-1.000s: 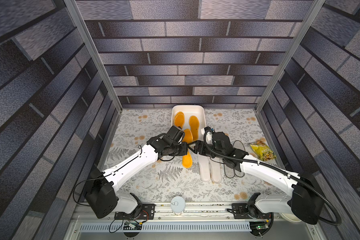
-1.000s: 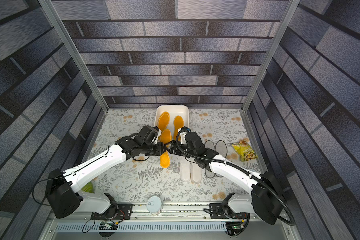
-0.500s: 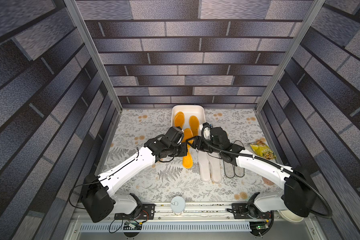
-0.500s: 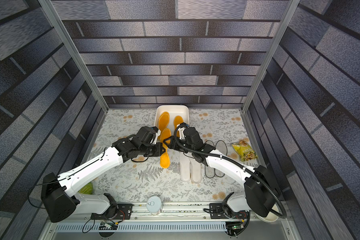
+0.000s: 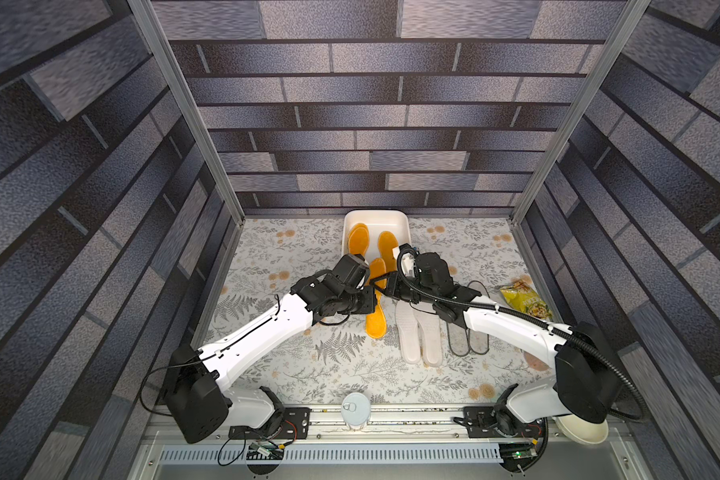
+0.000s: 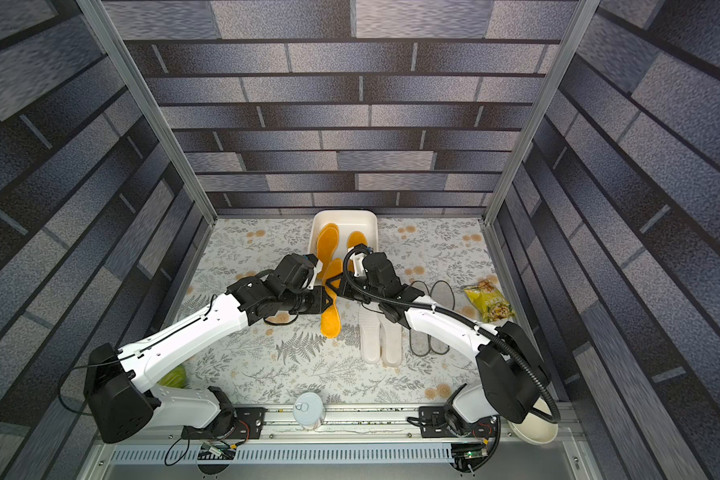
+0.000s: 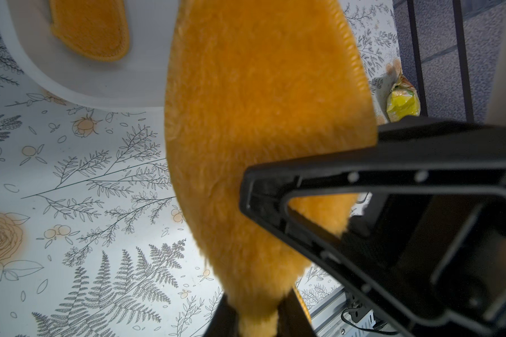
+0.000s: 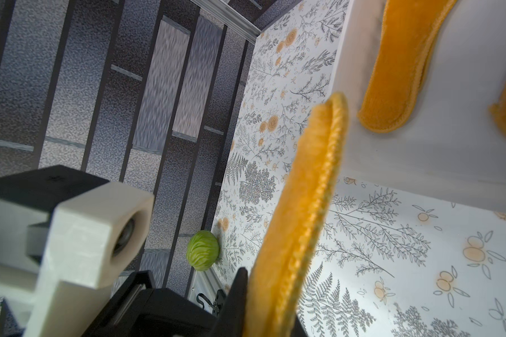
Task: Put the insoles into the storage box
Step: Pick up the insole from the center of the board.
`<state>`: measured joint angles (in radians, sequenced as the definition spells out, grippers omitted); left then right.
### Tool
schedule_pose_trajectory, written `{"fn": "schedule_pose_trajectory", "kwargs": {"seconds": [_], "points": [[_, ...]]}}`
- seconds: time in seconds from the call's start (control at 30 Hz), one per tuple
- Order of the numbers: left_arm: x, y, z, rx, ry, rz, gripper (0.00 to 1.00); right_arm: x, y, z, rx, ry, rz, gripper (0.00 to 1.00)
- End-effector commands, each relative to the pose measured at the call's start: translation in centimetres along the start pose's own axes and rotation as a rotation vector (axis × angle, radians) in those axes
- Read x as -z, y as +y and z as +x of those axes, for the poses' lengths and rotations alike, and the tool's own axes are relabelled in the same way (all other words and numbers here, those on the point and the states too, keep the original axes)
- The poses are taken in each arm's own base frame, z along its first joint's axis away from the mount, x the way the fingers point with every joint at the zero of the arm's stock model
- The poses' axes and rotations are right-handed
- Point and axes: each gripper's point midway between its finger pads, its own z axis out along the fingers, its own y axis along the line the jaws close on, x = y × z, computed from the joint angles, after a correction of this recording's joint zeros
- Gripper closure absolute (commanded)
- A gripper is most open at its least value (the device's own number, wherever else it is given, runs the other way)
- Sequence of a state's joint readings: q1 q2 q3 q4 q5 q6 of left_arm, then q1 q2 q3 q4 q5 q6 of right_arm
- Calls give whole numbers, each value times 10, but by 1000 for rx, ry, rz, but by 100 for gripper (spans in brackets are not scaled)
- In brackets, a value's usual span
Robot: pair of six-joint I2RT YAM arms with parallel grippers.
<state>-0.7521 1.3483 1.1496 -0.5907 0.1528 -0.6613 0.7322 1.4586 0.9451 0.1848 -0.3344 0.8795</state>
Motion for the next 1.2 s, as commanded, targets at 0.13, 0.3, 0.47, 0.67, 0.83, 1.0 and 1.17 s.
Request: {"fn": "schedule_pose_trajectory", "kwargs": {"seconds": [0.13, 0.3, 0.47, 0.67, 0.83, 1.0, 1.17], "points": [[1, 0, 0, -1, 10, -15, 28, 2, 7, -10, 37, -28, -20, 99], [11, 4, 0, -1, -15, -26, 0, 5, 8, -14, 78, -31, -5, 100], [30, 13, 0, 7, -63, -34, 0, 14, 8, -27, 116, -42, 21, 100], [45, 30, 2, 58, -100, -29, 0, 23, 16, -68, 198, -50, 43, 100], [51, 39, 4, 100, -119, -10, 0, 16, 15, -110, 251, -41, 54, 100], [51, 43, 4, 122, -119, 0, 0, -3, -4, -147, 269, -28, 88, 100], [46, 43, 5, 133, -107, 18, 0, -25, -33, -179, 228, -35, 128, 100]]}}
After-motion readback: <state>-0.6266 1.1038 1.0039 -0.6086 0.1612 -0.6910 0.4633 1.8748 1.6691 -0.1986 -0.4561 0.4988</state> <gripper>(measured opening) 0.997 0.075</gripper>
